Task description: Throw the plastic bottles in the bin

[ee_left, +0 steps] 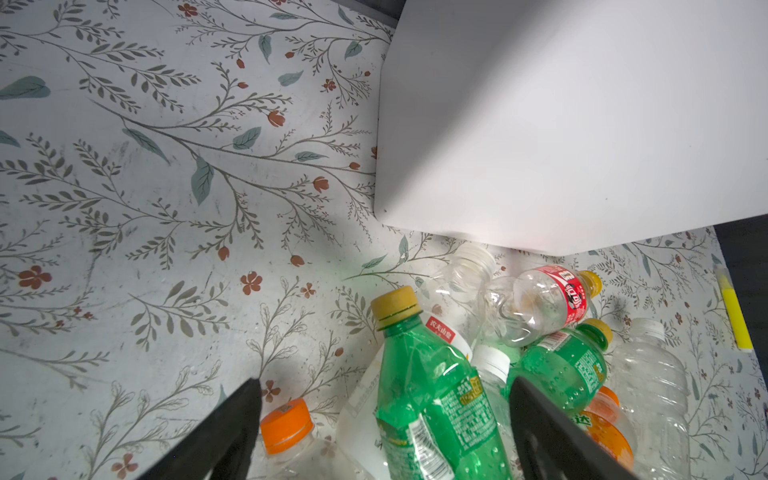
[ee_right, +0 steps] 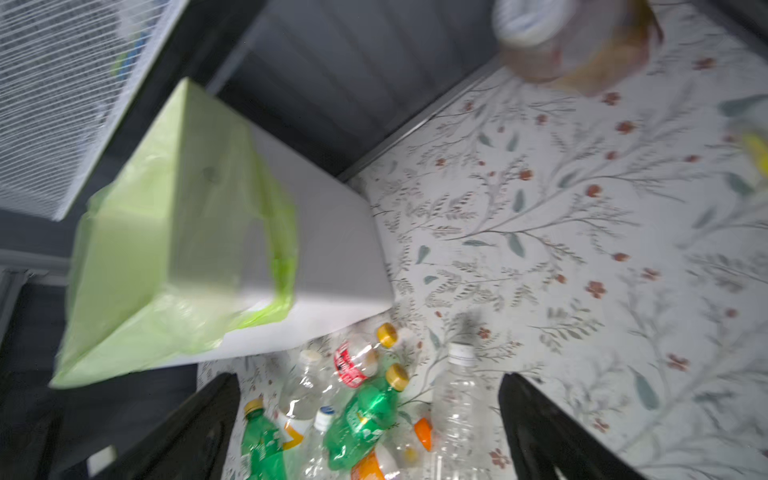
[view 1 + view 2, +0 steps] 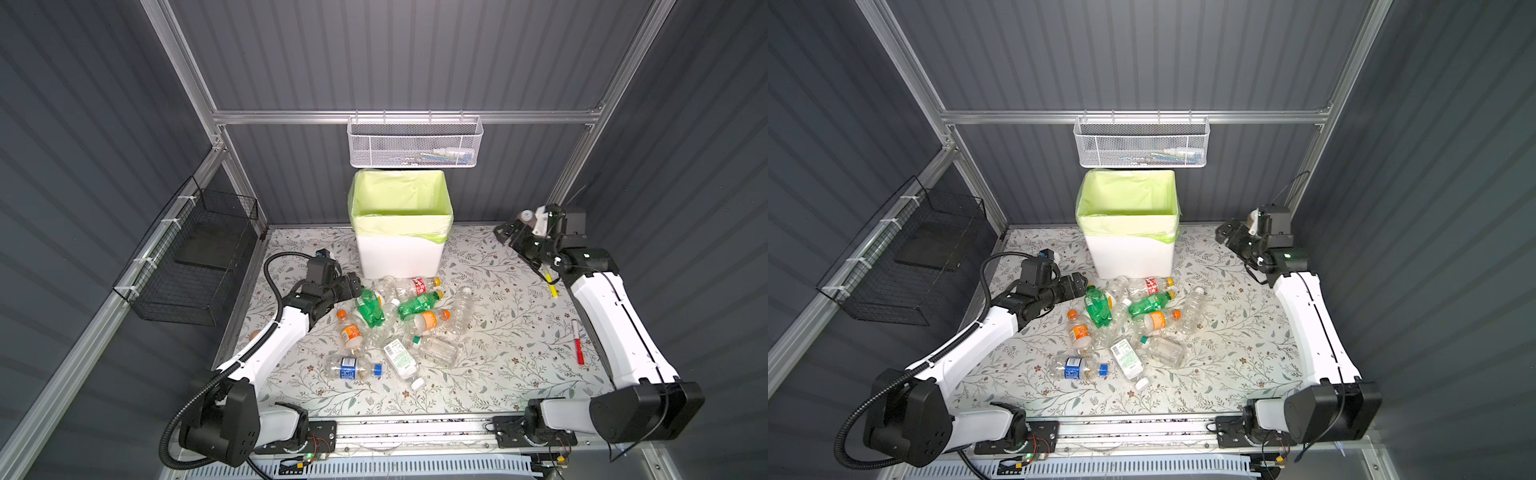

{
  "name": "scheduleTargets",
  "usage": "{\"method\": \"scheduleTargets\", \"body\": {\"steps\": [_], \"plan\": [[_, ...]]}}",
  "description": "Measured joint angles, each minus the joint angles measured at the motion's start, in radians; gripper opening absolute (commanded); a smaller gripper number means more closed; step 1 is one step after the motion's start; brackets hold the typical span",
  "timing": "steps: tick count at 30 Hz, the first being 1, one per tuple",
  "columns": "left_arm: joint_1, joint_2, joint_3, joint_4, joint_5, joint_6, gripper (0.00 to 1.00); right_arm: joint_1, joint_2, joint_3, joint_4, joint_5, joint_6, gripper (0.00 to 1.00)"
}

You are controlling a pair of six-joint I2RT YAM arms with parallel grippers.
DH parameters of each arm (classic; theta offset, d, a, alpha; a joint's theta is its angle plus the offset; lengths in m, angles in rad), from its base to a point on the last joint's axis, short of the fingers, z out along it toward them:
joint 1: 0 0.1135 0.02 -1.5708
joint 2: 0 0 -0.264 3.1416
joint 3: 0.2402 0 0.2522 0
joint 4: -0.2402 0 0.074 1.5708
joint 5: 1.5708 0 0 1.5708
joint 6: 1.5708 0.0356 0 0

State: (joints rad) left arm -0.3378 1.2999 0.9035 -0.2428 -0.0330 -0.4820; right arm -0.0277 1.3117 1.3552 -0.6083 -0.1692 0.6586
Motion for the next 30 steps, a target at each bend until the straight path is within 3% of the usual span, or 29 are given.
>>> {"method": "scheduleTargets", "body": {"steps": [6, 13, 30], "plan": [[0.0, 0.002, 0.007, -0.003, 0.0, 0.003, 0.94, -0.144, -0.04, -0.157, -0.006, 0.056, 0.014, 0.99], [0.0, 0.002, 0.023, -0.004, -0.002, 0.018, 0.95, -0.234, 0.017, -0.121, 0.032, 0.069, -0.002, 0.99], [0.0, 0.031, 0.023, -0.005, -0.003, 0.045, 0.96, -0.397, 0.7, 0.331, 0.093, 0.071, 0.181, 0.99]]}}
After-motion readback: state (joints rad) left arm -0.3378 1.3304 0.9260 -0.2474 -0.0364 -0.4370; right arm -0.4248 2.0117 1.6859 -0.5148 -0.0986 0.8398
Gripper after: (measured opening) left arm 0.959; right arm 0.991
